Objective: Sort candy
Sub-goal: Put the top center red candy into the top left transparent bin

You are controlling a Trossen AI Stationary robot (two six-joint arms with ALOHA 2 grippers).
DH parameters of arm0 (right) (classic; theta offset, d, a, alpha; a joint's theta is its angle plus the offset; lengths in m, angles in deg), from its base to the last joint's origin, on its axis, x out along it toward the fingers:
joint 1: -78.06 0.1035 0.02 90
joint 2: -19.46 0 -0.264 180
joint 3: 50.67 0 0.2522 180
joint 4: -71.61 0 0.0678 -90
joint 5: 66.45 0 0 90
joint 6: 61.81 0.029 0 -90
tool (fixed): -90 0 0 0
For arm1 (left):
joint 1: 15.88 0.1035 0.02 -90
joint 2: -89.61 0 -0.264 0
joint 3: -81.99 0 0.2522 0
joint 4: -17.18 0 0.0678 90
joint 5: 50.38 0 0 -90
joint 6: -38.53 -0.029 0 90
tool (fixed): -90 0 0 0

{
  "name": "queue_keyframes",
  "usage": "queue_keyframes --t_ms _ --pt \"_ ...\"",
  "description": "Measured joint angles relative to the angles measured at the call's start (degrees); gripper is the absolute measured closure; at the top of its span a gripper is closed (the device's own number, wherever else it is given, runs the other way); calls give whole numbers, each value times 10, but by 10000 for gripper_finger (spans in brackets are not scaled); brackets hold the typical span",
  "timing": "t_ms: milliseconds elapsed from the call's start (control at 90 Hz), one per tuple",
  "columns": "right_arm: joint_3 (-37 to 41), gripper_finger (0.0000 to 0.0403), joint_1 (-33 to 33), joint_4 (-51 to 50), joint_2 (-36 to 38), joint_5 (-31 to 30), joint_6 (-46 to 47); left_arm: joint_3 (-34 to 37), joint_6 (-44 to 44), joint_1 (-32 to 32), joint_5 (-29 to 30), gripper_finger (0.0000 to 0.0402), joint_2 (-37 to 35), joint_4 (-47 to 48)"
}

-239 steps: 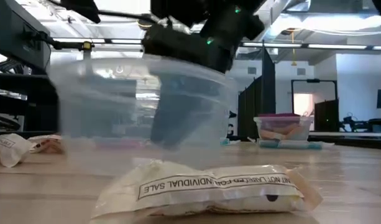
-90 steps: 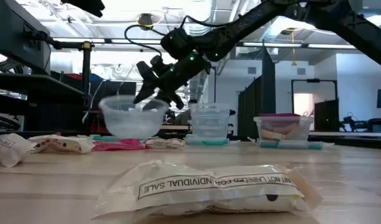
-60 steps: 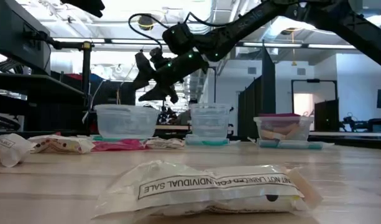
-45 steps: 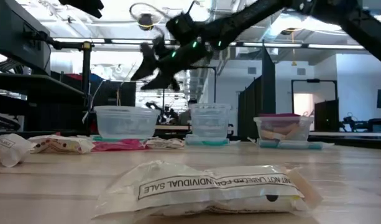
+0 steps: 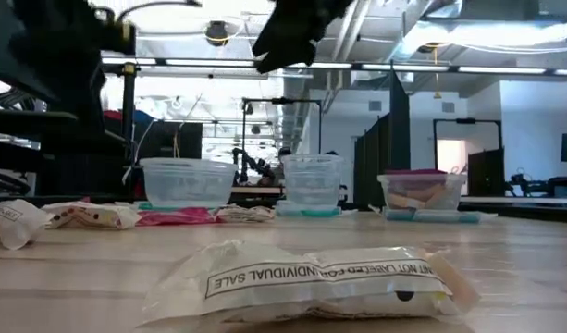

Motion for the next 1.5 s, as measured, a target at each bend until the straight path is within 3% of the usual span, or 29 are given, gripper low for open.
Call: queue_keyframes --t_ms 233,444,578,756,867,989,1133,1222,1389,1500 --pt "207 177 94 277 50 -98 109 53 -66 11 -20 183 75 -101" --pt "286 177 160 456 44 -157 152 73 -99 55 -66 183 118 -172" --pt "297 177 177 461 43 -194 137 87 -118 87 -89 183 146 -208" --pt "296 177 184 454 41 -196 127 86 -141 107 -110 194 189 -218" --pt "297 177 196 438 24 -197 136 83 -133 107 -128 253 204 -216" --pt "296 177 208 447 5 -195 153 63 -104 102 -137 366 194 -178" --pt "297 177 209 440 4 -195 159 -7 -99 91 -132 386 149 -114" --pt "297 177 208 436 4 -195 161 -66 -134 93 -101 395 120 -110" --pt "296 177 208 422 4 -195 171 -137 -235 142 12 397 94 -111" --pt "296 177 207 422 4 -195 172 -147 -293 207 21 398 95 -115"
